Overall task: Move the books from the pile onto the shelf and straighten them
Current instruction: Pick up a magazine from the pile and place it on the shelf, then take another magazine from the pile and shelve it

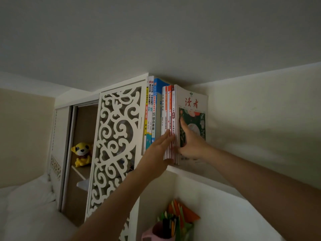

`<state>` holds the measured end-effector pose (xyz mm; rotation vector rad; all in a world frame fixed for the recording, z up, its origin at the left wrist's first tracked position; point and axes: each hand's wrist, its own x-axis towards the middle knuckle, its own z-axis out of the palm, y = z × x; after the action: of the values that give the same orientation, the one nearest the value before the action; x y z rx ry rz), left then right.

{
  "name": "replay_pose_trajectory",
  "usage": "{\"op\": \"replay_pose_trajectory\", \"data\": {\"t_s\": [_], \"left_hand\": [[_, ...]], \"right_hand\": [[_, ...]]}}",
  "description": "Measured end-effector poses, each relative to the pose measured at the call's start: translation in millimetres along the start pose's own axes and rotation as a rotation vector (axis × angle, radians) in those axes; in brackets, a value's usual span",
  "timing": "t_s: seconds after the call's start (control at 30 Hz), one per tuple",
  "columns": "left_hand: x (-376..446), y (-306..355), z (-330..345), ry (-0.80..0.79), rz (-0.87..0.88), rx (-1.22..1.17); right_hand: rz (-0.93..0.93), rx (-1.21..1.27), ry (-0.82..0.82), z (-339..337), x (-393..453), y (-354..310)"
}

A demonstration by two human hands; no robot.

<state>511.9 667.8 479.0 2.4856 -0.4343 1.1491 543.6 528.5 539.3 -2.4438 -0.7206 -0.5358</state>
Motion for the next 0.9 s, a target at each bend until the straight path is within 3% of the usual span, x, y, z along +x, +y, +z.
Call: {"op": "replay_pose_trajectory", "data": {"t_s": [0.13, 0.2, 0.27, 0.37, 0.47, 0.57, 0.7, 0.77, 0.9], "left_hand": [[-63, 44, -11, 0.177, -0.052, -0.111], [-110, 76, -10, 0.090, -0.060, -0.236], [-159, 115, 4, -0.121, -0.077, -0.379], [-233, 178, 60, -0.555, -0.013, -0.464], [-309, 251, 131, -0.989, 0.004, -0.541], [-385, 313, 202, -1.310, -0.020, -0.558], [-458, 362, 275, -1.523, -0.121, -0.508], [-471, 377, 292, -1.579, -0.118, -0.476], [-485, 407, 333, -1.620, -0.154, -0.534]], "right_hand": [[-0.218, -0.028, 0.051, -29, -92, -21], [-0.297, -0.034, 0.138, -45, -169, -14], [-0.238, -0.026, 0.083, -51, -255, 12], [0.075, -0.045, -0.093, -46, -383, 79], [0.492, -0.065, -0.150, -33, -514, 167], [0.922, -0.111, -0.250, -19, -649, 229], [1.253, -0.160, -0.404, -4, -781, 255], [1.388, -0.125, -0.337, -2, -817, 261], [1.487, -0.170, -0.186, 10, -852, 276]]}}
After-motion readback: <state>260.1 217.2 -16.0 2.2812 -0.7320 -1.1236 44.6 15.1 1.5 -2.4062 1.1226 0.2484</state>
